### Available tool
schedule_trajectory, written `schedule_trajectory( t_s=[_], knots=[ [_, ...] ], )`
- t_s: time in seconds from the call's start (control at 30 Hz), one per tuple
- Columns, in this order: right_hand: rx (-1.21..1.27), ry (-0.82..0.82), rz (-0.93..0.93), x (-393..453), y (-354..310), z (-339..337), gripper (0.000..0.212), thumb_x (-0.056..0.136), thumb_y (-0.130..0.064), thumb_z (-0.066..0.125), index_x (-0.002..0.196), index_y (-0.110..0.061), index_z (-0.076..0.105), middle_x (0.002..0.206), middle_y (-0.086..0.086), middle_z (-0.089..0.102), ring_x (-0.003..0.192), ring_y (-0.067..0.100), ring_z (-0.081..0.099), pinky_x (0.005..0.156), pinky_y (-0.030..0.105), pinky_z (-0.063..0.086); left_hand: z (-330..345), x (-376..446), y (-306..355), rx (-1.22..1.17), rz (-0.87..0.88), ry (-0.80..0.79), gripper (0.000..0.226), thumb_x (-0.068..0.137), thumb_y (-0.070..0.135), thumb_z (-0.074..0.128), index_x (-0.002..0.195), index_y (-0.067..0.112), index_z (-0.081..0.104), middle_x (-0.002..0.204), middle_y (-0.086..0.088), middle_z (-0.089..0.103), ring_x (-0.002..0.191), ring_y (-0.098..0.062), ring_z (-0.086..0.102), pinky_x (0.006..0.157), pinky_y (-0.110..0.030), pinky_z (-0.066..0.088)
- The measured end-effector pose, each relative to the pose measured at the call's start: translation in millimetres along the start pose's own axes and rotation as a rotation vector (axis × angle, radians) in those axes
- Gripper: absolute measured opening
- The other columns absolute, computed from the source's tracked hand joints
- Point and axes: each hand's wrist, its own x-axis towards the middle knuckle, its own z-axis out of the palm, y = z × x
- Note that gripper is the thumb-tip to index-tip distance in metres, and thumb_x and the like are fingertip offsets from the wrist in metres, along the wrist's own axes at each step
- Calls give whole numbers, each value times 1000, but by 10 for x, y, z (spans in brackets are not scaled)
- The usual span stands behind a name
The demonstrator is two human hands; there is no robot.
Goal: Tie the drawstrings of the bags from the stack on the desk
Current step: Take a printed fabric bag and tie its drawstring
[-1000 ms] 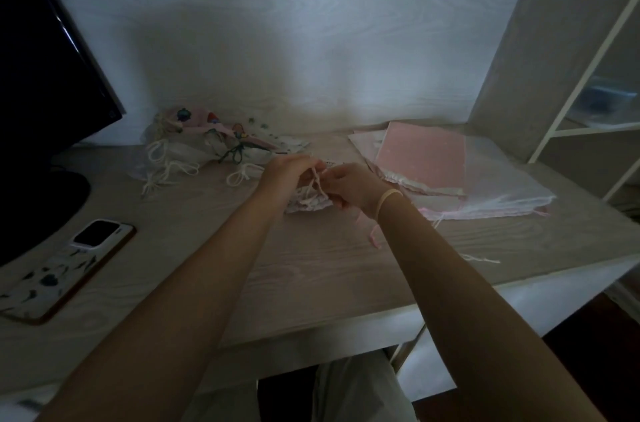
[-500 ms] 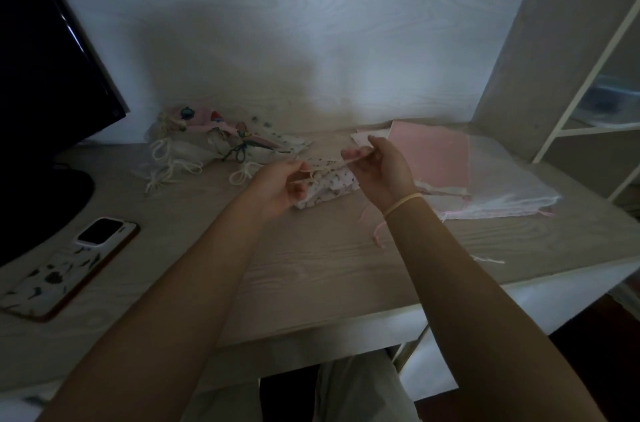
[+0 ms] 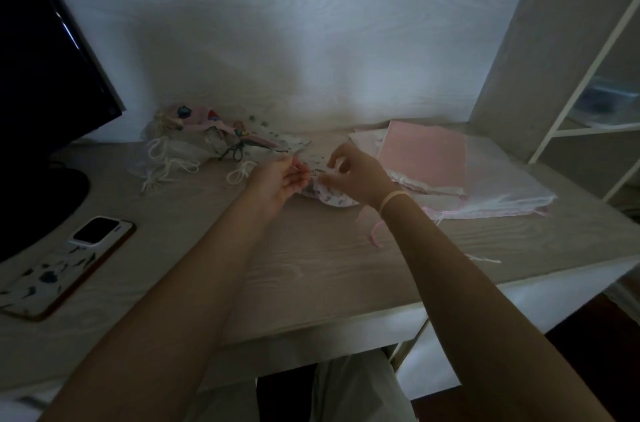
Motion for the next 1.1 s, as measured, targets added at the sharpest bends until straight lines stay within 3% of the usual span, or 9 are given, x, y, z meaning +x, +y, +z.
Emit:
schedule_trajectory(
  t_s=[0.17, 0.3, 0.37, 0.47, 0.53, 0.67, 0.83, 0.97, 1.1],
  knots=[
    [-313, -93, -37, -7, 5, -10, 20, 81, -29, 69, 97, -19, 67, 107, 3, 67, 99, 23, 61, 77, 24, 41, -1, 37, 87, 443, 44, 199, 22, 91, 19, 54, 69, 16, 58, 59, 2, 58, 42, -8, 52, 46, -21, 37],
    [-371, -102, -30, -9, -20, 19, 23, 86, -28, 63, 103, -14, 68, 108, 6, 67, 98, 23, 61, 75, 22, 37, -100, 90, 48, 873, 367, 494, 18, 78, 36, 67, 85, 22, 59, 100, 2, 55, 91, -14, 52, 71, -27, 40],
    [-341, -69, -8, -11, -36, 26, 24, 86, -26, 61, 105, -13, 68, 107, 7, 68, 96, 23, 61, 76, 23, 39, -121, 74, 22, 951, 534, 494, 27, 73, 38, 74, 93, 24, 62, 111, 5, 51, 104, -14, 49, 83, -29, 41],
    [-246, -8, 32, 19, -48, 24, 24, 81, -23, 64, 103, -13, 68, 106, 10, 68, 96, 25, 61, 80, 27, 46, -36, -9, 8, 907, 388, 243, 10, 84, 28, 64, 89, 20, 66, 95, 1, 62, 87, -15, 58, 68, -27, 41],
    [-220, 23, 31, 31, -68, 6, 25, 78, -24, 66, 102, -14, 68, 104, 10, 68, 97, 26, 62, 84, 31, 50, 5, -23, -18, 870, 288, 154, 15, 85, 28, 57, 80, 16, 64, 82, -7, 66, 77, -22, 61, 63, -29, 41],
    [-233, 56, 15, 28, -98, -23, 24, 77, -27, 66, 99, -18, 67, 100, 8, 68, 95, 25, 62, 85, 34, 51, 83, -30, -47, 784, 214, 127, 32, 75, 33, 57, 71, 3, 64, 74, -20, 64, 70, -33, 63, 62, -32, 42],
    [-231, 73, 22, 13, -109, -36, 24, 79, -30, 67, 99, -18, 68, 99, 7, 69, 93, 24, 62, 83, 35, 52, 147, -71, -33, 796, 196, 37, 22, 84, 25, 64, 77, 5, 72, 77, -7, 68, 70, -15, 58, 63, -26, 38],
    [-229, 42, 10, -7, -92, -8, 22, 81, -21, 66, 101, -14, 71, 105, 9, 70, 99, 26, 63, 85, 31, 49, 168, -59, 3, 507, 165, 30, 23, 91, 11, 54, 69, 6, 62, 67, -12, 61, 57, -23, 57, 54, -28, 47],
    [-256, -41, 3, -44, -158, -2, 25, 89, -27, 62, 108, -14, 70, 112, 7, 69, 105, 23, 61, 83, 24, 42, 178, -94, 56, 348, 163, -47, 20, 97, 11, 51, 81, 6, 61, 70, -14, 59, 45, -21, 55, 42, -23, 39]
  ],
)
